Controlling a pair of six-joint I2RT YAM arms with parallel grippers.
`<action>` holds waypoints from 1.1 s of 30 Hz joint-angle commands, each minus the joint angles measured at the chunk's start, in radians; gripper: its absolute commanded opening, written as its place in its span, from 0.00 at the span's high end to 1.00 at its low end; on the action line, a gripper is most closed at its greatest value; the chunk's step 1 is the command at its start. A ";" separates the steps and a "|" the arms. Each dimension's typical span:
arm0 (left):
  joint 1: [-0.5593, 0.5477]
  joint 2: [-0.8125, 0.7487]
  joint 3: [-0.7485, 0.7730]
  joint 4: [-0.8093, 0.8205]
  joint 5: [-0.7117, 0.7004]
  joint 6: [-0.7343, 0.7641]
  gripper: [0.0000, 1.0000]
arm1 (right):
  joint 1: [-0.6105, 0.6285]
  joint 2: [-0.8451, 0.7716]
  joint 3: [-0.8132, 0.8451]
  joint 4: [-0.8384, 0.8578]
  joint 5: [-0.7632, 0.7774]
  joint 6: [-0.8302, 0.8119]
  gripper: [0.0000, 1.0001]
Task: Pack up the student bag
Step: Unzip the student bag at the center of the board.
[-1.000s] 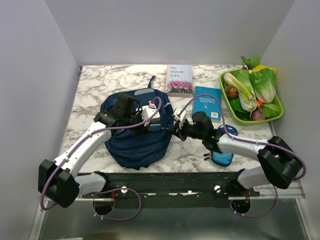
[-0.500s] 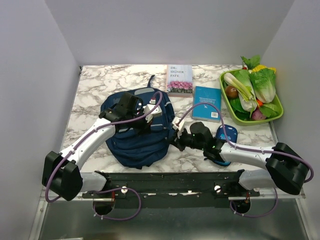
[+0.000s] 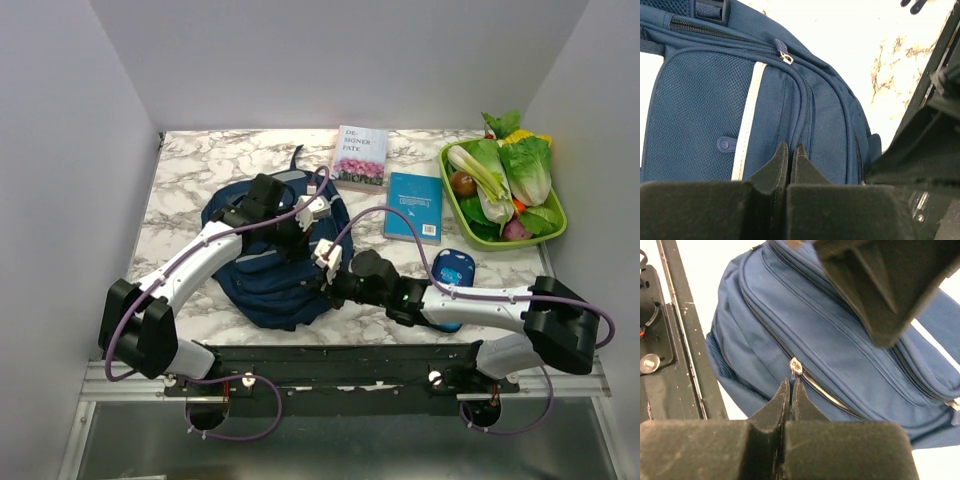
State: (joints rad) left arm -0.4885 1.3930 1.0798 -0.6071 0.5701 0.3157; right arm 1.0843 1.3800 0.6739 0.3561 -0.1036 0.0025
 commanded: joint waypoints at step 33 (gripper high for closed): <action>-0.001 0.204 0.385 0.173 -0.007 -0.340 1.00 | 0.155 0.463 0.550 -0.114 0.008 -0.128 0.70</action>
State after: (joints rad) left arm -0.4767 1.6173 1.3701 -0.6296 0.5201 -0.0040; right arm 1.1873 1.8656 1.2392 0.2054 -0.0353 -0.1505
